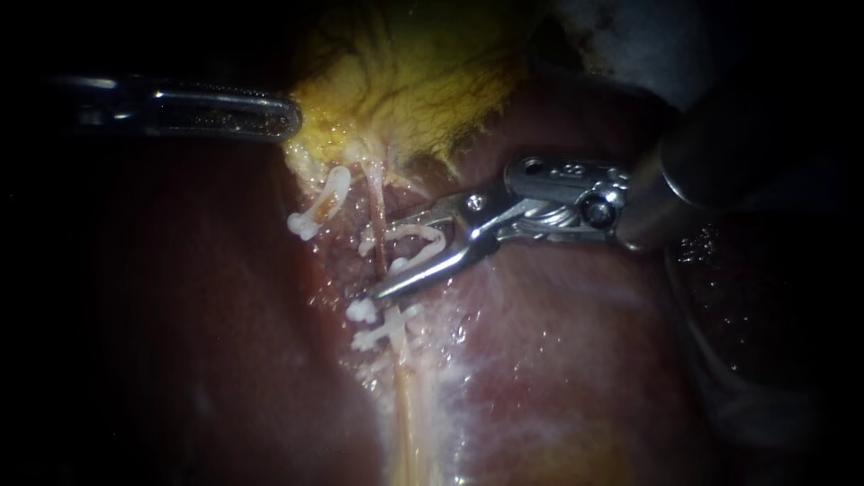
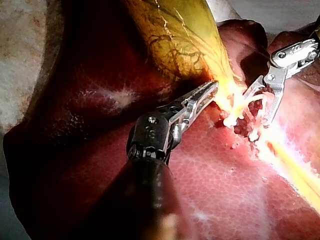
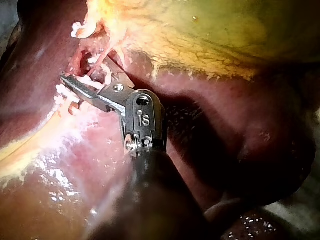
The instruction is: Clipping third clip right tube
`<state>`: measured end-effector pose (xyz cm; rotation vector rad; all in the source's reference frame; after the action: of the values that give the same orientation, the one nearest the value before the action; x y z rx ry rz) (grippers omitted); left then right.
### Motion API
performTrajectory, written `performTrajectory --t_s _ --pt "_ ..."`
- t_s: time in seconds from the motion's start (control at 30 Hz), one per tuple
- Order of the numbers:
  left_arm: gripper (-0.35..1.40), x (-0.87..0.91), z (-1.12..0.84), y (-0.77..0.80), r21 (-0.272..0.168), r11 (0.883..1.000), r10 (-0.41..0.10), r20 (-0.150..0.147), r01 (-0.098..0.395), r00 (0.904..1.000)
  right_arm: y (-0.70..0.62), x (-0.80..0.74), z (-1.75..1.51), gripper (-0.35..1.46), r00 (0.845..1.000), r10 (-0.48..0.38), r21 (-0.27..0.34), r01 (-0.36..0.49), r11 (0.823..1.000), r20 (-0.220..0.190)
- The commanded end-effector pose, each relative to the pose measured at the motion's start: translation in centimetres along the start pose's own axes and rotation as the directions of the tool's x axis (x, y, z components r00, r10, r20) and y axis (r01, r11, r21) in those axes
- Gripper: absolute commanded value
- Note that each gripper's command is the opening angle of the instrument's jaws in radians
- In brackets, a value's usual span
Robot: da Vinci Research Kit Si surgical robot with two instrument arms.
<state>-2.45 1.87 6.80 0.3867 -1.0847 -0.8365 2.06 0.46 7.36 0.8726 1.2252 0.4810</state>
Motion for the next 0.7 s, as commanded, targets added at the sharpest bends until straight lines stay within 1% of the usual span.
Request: performTrajectory --t_s 0.03,0.23,0.37,0.43,0.47,0.5,0.63,0.67,0.7 --pt "-0.35 0.0 0.0 0.0 0.0 1.0 0.0 0.0 0.0 1.0 0.01 0.01 0.01 0.57 1.0 0.001 0.002 -0.001 1.0 -0.005" --pt "-0.35 0.0 0.0 0.0 0.0 1.0 0.0 0.0 0.0 1.0 0.07 0.05 0.04 0.58 0.999 0.013 0.011 -0.013 1.0 -0.034" --pt "-0.35 0.0 0.0 0.0 0.0 1.0 0.0 0.0 0.0 1.0 0.08 0.06 0.05 0.59 0.997 0.025 0.031 -0.022 0.999 -0.077" --pt "-0.35 0.0 0.0 0.0 0.0 1.0 0.0 0.0 0.0 1.0 0.07 0.05 0.04 0.59 0.992 0.042 0.057 -0.036 0.998 -0.12" --pt "-0.35 0.0 0.0 0.0 0.0 1.0 0.0 0.0 0.0 1.0 0.06 0.05 0.04 0.59 0.989 0.054 0.081 -0.044 0.996 -0.134" --pt "-0.35 0.0 0.0 0.0 0.0 1.0 0.0 0.0 0.0 1.0 0.04 0.04 0.03 0.58 0.985 0.072 0.117 -0.054 0.992 -0.155" --pt "-0.35 0.0 0.0 0.0 0.0 1.0 0.0 0.0 0.0 1.0 -0.06 0.06 0.0 0.54 0.976 0.104 0.221 -0.061 0.973 -0.19" --pt "-0.35 0.0 0.01 0.0 0.0 1.0 0.0 0.0 0.0 1.0 -0.09 0.08 0.0 0.54 0.974 0.112 0.236 -0.065 0.97 -0.195" --pt "-0.35 0.0 0.0 0.0 0.0 1.0 0.0 0.0 0.0 1.0 -0.11 0.1 0.0 0.54 0.973 0.115 0.23 -0.067 0.971 -0.201"
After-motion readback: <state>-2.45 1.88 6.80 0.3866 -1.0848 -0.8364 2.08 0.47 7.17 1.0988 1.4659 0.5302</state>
